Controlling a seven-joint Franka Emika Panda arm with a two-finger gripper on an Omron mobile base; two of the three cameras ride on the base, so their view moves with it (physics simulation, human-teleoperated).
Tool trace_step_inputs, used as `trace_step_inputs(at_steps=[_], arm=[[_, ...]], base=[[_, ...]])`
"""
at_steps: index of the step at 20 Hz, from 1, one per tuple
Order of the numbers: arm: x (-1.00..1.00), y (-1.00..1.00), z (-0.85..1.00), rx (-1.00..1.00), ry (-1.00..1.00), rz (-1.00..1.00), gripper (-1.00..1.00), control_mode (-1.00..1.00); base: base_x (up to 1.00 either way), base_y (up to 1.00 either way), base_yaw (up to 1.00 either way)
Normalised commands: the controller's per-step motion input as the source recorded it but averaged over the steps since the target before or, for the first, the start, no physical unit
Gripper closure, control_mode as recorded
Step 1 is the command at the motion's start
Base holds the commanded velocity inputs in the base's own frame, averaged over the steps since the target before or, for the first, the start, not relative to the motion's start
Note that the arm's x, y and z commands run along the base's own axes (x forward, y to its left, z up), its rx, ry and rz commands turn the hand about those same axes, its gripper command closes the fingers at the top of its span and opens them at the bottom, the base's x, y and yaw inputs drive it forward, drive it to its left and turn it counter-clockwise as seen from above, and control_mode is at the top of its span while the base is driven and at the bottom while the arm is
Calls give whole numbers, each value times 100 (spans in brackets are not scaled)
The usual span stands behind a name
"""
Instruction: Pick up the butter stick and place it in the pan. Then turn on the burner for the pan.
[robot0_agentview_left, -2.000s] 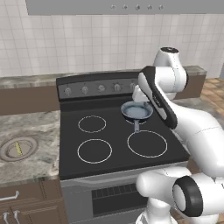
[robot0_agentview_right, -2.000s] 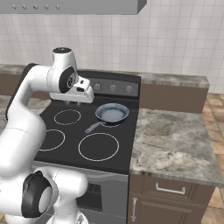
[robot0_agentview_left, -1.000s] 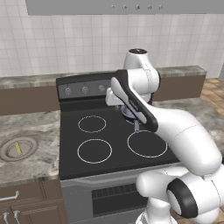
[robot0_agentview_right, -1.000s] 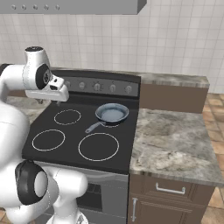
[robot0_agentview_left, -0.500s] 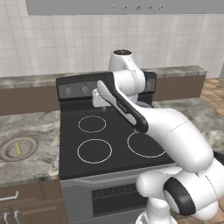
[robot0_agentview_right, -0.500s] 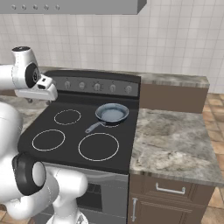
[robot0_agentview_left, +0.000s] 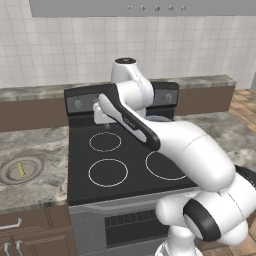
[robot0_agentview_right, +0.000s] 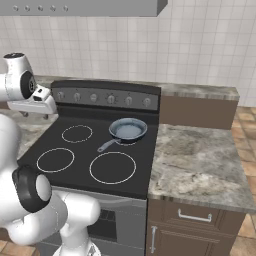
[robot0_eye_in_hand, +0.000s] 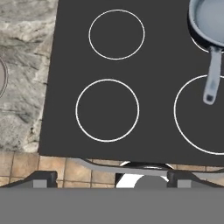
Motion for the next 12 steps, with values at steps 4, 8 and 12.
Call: trace_step_inputs(at_steps=[4,8,12], arm=[[3,20,-2,0,0,0,-100,-100],[4,17,-1,0,2,0,-100,-100],[7,21,-2,0,2,0,-100,-100]], base=[[0,0,0],[0,0,0],[0,0,0]])
